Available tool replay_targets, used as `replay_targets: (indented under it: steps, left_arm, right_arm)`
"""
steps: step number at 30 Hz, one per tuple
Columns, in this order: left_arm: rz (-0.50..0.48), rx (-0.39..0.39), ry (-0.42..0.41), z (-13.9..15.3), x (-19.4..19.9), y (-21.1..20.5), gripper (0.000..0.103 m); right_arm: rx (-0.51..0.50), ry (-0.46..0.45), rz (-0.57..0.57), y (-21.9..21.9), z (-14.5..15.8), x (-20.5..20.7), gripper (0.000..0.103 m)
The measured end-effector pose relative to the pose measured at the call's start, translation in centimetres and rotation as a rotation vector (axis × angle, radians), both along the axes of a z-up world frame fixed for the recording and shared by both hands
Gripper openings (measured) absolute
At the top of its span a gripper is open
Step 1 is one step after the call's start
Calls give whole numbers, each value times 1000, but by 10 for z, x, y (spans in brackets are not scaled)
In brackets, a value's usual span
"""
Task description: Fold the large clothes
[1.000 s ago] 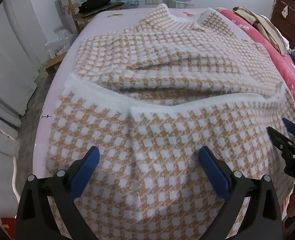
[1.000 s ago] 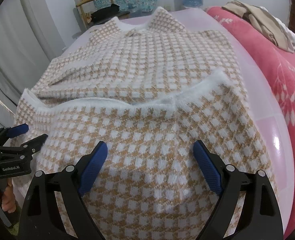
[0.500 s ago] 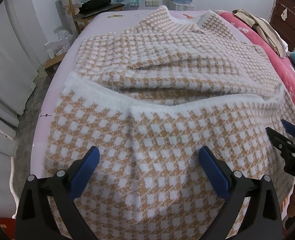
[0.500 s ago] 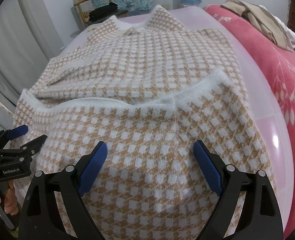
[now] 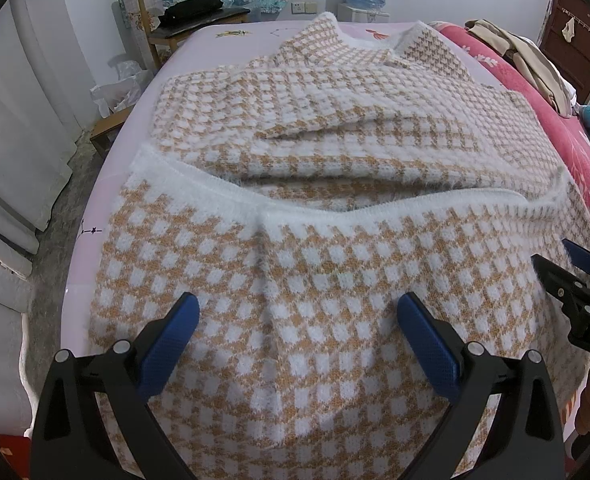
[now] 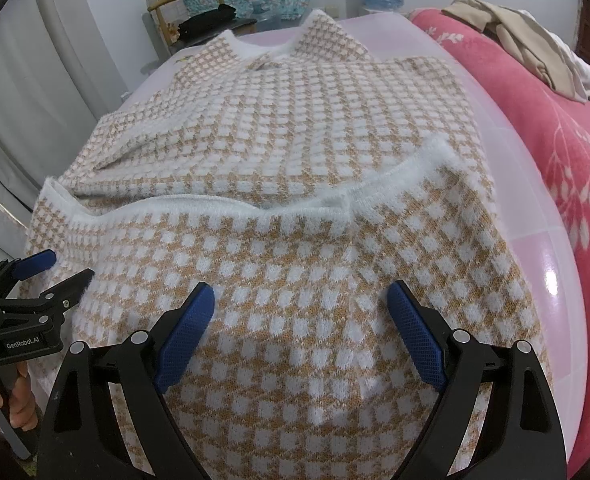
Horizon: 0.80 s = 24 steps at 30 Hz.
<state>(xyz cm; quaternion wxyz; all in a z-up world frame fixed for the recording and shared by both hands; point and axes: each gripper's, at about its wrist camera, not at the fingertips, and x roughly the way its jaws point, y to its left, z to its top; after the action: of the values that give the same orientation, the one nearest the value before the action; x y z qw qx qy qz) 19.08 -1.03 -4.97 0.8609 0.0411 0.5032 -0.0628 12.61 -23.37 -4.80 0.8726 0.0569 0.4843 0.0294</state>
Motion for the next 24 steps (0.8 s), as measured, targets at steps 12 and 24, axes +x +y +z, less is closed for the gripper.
replay_targets:
  steps: [12,24]
  left_arm:
    - [-2,-13,-13,0,-2,2,98]
    - [-15,-41,-20,-2,-4,6,98]
  right_arm:
    - [-5,4,2,0,0,1,86]
    - [-9,5,-3,2,-1,4,87]
